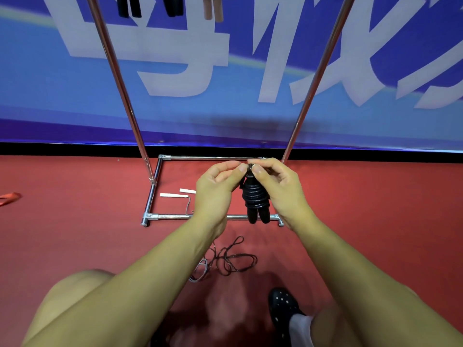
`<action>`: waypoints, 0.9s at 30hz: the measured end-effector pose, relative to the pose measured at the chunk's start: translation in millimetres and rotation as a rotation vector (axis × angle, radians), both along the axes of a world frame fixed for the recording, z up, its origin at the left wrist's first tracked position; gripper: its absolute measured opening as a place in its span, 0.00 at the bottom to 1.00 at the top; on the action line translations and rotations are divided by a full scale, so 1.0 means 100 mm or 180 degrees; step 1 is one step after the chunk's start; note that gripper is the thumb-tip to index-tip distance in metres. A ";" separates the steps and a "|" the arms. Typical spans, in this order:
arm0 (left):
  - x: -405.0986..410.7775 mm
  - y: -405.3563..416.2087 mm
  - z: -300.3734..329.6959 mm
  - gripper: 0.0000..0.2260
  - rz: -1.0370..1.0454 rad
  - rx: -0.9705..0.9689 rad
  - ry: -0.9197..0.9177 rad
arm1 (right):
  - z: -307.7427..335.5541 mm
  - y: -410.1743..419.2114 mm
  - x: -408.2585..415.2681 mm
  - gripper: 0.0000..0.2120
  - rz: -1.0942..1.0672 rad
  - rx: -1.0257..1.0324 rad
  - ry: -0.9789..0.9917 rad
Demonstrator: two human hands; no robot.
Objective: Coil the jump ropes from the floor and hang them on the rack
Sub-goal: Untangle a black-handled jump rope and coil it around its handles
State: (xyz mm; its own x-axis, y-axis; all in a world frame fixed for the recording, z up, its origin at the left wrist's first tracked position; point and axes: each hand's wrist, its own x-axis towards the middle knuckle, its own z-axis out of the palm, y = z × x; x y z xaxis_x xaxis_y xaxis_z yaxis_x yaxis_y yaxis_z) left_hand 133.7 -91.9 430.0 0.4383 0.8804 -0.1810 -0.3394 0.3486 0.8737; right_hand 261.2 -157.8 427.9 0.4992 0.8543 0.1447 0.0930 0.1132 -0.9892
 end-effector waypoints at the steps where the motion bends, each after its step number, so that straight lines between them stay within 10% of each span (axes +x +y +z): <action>1: 0.01 -0.01 0.00 0.07 -0.0025 -0.0018 -0.0114 | 0.01 0.01 0.00 0.08 -0.0090 0.0028 -0.0002; 13: 0.08 -0.02 -0.01 0.28 -0.0584 0.0465 0.0368 | 0.09 0.04 -0.15 0.07 -0.0167 0.0007 0.0024; 27: 0.11 0.03 -0.03 0.13 -0.0080 0.1131 0.1030 | 0.18 0.07 -0.09 0.07 -0.0342 -0.0096 -0.0361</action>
State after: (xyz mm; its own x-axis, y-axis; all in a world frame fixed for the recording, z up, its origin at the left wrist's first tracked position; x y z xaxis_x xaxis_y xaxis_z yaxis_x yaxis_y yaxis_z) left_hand 144.3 -88.8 427.2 0.4311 0.9023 -0.0016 -0.0257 0.0140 0.9996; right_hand 252.6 -150.5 445.4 0.5698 0.8017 0.1803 0.2142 0.0669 -0.9745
